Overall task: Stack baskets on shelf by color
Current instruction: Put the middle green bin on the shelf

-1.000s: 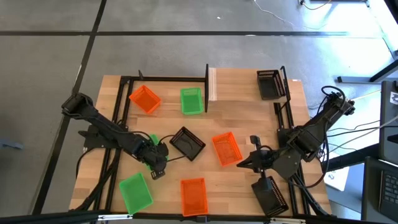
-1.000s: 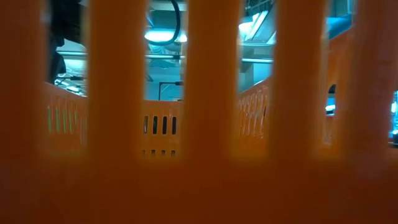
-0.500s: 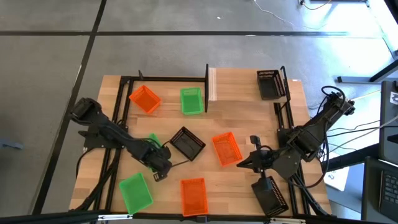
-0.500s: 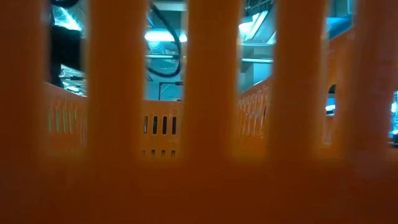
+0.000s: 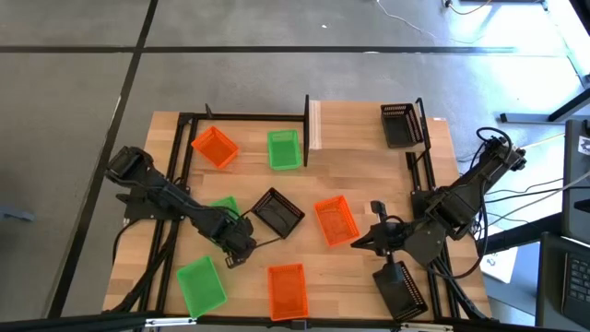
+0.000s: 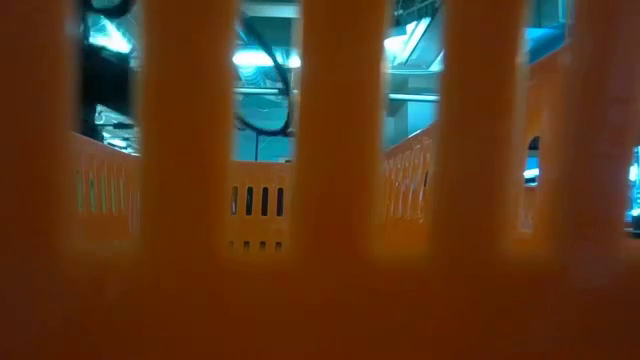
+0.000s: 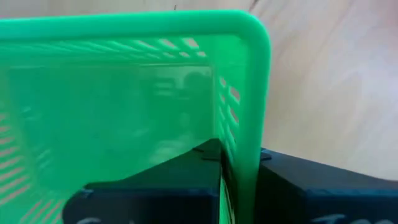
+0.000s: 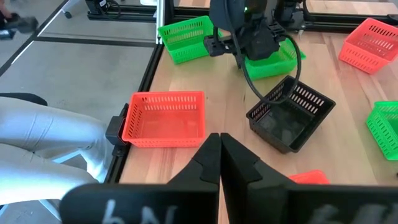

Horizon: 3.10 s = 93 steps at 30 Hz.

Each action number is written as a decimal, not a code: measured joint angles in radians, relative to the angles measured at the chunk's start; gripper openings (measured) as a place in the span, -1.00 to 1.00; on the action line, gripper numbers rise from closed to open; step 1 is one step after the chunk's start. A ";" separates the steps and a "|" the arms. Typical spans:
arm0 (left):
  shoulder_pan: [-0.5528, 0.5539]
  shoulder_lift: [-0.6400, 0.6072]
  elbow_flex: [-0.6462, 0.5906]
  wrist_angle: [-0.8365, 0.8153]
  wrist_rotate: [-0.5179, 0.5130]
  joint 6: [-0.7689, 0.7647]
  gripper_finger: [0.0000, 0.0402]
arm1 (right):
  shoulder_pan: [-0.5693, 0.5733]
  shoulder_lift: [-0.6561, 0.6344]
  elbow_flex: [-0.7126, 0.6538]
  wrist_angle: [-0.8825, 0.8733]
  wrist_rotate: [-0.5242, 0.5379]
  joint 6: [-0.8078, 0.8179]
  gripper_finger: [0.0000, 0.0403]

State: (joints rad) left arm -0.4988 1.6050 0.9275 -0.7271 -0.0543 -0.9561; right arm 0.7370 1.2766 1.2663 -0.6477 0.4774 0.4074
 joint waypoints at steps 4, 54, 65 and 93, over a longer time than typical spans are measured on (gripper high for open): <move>0.000 0.000 0.145 -0.209 -0.044 0.079 -1.00 | 0.000 0.000 0.000 0.000 0.000 -0.025 -1.00; 0.570 0.257 0.903 0.064 -0.200 1.519 -1.00 | -0.003 -0.001 0.000 -0.196 0.414 -0.075 -1.00; 0.683 0.307 0.904 0.225 -0.099 1.454 -1.00 | -0.003 -0.001 0.000 -0.202 0.431 -0.072 -1.00; 0.759 0.391 0.904 0.252 -0.052 1.382 -1.00 | -0.003 -0.001 0.000 -0.212 0.495 -0.043 -1.00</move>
State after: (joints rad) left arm 0.2600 1.9965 1.8316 -0.4748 -0.1059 0.4255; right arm 0.7345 1.2755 1.2663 -0.8600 0.9729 0.3646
